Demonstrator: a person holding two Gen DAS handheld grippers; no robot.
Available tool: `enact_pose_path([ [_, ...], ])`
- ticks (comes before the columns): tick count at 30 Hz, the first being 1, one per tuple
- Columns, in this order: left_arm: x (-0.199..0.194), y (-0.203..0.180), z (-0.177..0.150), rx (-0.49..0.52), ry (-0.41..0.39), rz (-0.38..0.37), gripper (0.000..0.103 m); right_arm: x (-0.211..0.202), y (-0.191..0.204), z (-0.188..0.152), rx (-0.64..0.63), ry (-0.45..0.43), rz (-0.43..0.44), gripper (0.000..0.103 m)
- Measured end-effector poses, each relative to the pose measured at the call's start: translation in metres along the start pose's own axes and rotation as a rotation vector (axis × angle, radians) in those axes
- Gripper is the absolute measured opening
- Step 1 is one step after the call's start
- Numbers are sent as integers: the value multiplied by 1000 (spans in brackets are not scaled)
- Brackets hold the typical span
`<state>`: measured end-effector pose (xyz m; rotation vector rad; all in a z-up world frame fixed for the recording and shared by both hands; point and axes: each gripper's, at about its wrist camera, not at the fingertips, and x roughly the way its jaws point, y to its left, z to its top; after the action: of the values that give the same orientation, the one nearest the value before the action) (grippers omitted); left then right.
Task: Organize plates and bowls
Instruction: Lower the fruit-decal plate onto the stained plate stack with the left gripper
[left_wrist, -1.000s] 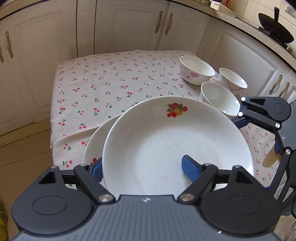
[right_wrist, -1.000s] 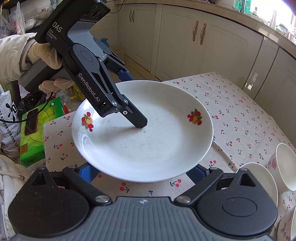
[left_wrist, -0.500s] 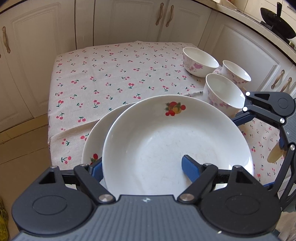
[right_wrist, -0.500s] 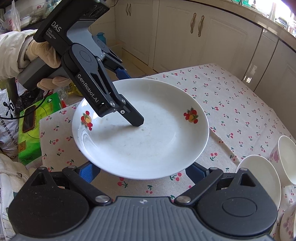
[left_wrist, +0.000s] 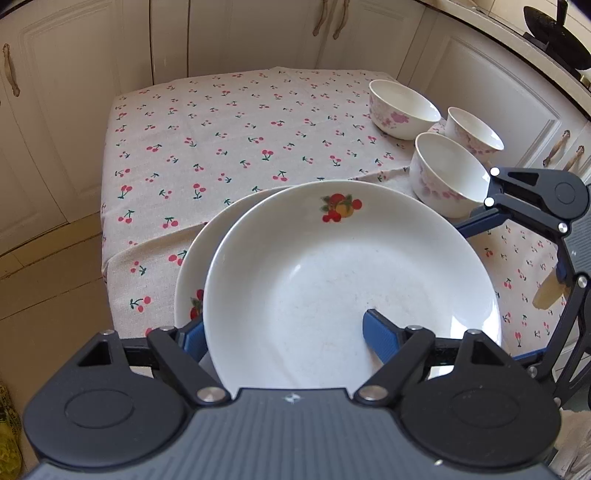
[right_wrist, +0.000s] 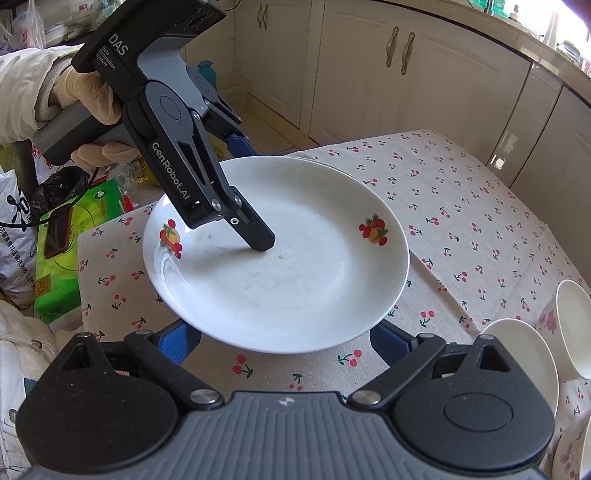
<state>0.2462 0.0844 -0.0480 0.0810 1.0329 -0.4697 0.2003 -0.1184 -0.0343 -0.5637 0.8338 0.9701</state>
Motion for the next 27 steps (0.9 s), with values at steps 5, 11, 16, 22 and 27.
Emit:
enact_pose_path([
  [5,-2,0,-1,7,5,0,84,1,1,0,-5,1,-7,100],
  [11,-8,-1,-4,4,8,-1,84,0,2,1,-11,3,-15,100],
  [16,-14,1,-6,-2,4,-5,84,0,3,2,-18,-4,-17,100],
  [22,-19,4,-9,-17,-8,-10,83,3,7,8,-43,-17,-11,100],
  [27,-22,6,-9,-26,-14,-12,83,2,14,9,-63,-21,-13,100],
])
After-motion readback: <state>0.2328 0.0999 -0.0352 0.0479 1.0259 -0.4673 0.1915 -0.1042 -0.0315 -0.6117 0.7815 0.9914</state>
